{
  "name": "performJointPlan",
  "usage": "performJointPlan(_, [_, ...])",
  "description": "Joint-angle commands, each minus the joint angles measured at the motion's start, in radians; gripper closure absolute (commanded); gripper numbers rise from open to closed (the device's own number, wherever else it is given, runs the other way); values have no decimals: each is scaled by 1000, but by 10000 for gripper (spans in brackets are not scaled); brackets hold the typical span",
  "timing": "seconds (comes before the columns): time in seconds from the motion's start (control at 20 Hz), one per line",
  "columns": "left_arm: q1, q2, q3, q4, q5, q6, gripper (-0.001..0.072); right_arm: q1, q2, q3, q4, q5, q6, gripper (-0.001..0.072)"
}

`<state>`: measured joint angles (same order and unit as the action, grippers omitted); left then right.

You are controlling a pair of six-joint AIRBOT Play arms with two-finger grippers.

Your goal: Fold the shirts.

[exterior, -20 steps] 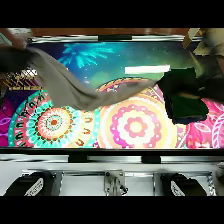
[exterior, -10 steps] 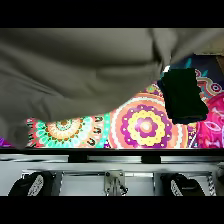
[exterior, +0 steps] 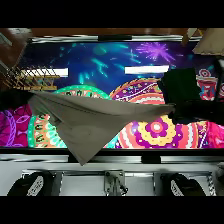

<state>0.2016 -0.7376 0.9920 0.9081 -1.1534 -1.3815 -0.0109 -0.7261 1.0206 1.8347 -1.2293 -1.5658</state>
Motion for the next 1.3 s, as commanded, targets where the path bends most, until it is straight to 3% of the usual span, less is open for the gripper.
performJointPlan(0.0, [-134, -62, -249, -64, 240, 38, 673, 0, -2, -203, -12, 392, 173, 641])
performJointPlan(0.15, [-267, -163, -248, -84, 472, 38, 673, 0, -6, -217, -12, 550, 239, 642])
performJointPlan(0.3, [-333, -252, -161, -90, 695, 75, 673, 0, -20, -217, -13, 513, 237, 642])
performJointPlan(0.55, [-309, -451, 216, -89, 573, 114, 673, 1, -57, -217, -1, 431, 236, 642])
performJointPlan(0.7, [-310, -592, 283, -85, 435, 112, 673, 1, -119, -217, 31, 363, 236, 641])
performJointPlan(0.75, [-310, -639, 284, -87, 355, 100, 628, 3, -138, -217, 41, 355, 236, 642])
performJointPlan(0.8, [-308, -673, 284, -87, 259, 68, 374, 3, -152, -217, 54, 354, 236, 642])
performJointPlan(0.85, [-302, -697, 284, -86, 140, 24, 7, 3, -156, -217, 58, 354, 236, 642])
performJointPlan(1.05, [-232, -688, 281, -18, -333, -46, -7, 3, -154, -217, 31, 319, 215, 641])
performJointPlan(1.1, [-220, -658, 262, 8, -384, -63, 55, 3, -154, -217, 21, 299, 212, 641])
performJointPlan(1.25, [-234, -508, 71, 35, -322, -95, 45, 3, -154, -217, -9, 241, 211, 641])
